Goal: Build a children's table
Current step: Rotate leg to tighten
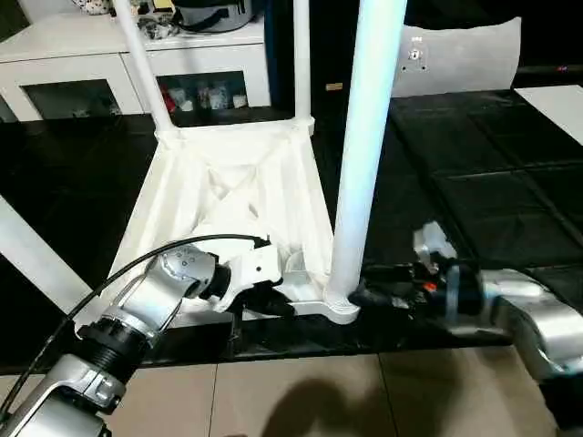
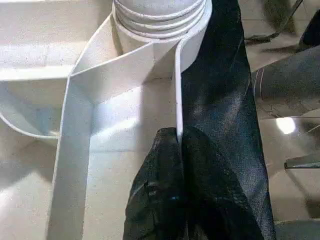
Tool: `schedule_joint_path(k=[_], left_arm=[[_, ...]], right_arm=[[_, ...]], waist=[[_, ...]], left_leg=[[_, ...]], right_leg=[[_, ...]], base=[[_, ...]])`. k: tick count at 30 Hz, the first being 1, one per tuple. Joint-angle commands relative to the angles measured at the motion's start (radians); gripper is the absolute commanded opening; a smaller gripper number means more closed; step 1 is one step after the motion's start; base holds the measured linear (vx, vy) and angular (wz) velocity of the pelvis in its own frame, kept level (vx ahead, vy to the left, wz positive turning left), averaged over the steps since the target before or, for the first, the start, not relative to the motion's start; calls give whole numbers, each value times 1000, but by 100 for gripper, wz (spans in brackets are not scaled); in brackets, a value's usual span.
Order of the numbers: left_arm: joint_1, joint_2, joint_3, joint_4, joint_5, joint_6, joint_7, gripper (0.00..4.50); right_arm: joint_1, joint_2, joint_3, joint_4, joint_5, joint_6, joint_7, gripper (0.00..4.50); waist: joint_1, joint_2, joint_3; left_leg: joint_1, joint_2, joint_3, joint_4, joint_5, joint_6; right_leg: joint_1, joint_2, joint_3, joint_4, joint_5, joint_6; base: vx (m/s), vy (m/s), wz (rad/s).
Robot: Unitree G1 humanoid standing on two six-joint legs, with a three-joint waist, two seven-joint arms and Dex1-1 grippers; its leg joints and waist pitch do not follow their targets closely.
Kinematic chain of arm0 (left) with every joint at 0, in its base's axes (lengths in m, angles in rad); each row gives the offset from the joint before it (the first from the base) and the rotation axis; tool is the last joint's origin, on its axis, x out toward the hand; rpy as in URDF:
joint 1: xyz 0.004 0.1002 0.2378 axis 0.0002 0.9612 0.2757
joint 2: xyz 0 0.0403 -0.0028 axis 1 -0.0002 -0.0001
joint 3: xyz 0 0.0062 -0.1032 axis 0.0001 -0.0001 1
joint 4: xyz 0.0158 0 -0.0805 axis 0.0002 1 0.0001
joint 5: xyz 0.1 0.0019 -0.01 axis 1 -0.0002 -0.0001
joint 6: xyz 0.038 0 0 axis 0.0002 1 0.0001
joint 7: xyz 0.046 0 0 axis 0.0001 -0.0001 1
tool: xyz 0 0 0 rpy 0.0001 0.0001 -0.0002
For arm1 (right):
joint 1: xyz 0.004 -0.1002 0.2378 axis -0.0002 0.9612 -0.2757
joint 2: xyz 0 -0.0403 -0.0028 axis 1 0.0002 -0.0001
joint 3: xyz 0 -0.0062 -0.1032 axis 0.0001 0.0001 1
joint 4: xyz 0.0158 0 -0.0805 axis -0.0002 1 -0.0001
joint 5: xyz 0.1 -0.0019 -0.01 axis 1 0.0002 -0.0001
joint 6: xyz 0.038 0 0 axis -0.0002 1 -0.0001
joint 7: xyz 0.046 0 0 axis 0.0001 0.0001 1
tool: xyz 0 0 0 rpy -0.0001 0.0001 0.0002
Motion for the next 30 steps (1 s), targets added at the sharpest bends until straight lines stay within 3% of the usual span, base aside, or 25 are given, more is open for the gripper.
schedule_joint_path(k=[1,9,13,18,21,28,30], left_arm=[[0,1,-35,7,18,-5,-21,0],[7,-3,-32,7,20,-5,-17,0],[7,-5,-31,8,20,-6,-16,0],[5,-10,-29,16,23,-13,-7,0],[4,-15,-30,20,28,-15,-2,0],[8,-21,-30,15,26,-9,2,0],[7,-23,-30,17,27,-10,3,0]], right_arm=[[-17,13,24,10,-10,-24,6,220],[-27,27,35,32,-6,-33,25,166],[-21,28,37,30,-10,-42,23,137],[-27,43,24,50,-20,-46,-17,137],[-36,50,13,48,6,-15,-10,164],[-48,61,13,59,1,-22,-13,220],[-52,63,16,63,-6,-32,-16,255]], waist=[[4,-23,-62],[0,-24,-58],[0,-25,-59],[-2,-23,-59],[-4,-23,-58],[-1,-24,-60],[0,-24,-60]], left_leg=[[-11,20,5,-63,-112,80],[-10,17,5,-65,-150,74],[-11,17,5,-64,-143,76],[-10,17,5,-64,-146,75],[-10,16,5,-65,-150,75],[-10,18,5,-64,-141,74],[-10,18,5,-64,-138,74]], right_leg=[[61,-57,49,-62,-319,-150],[60,-56,46,-73,-393,-124],[60,-55,47,-72,-383,-123],[60,-55,46,-72,-383,-127],[60,-53,45,-73,-389,-124],[59,-56,47,-71,-374,-131],[59,-55,47,-69,-369,-132]], base=[[0,0,0],[0,0,0],[0,0,0],[0,0,0],[0,0,0],[0,0,0],[0,0,0]])
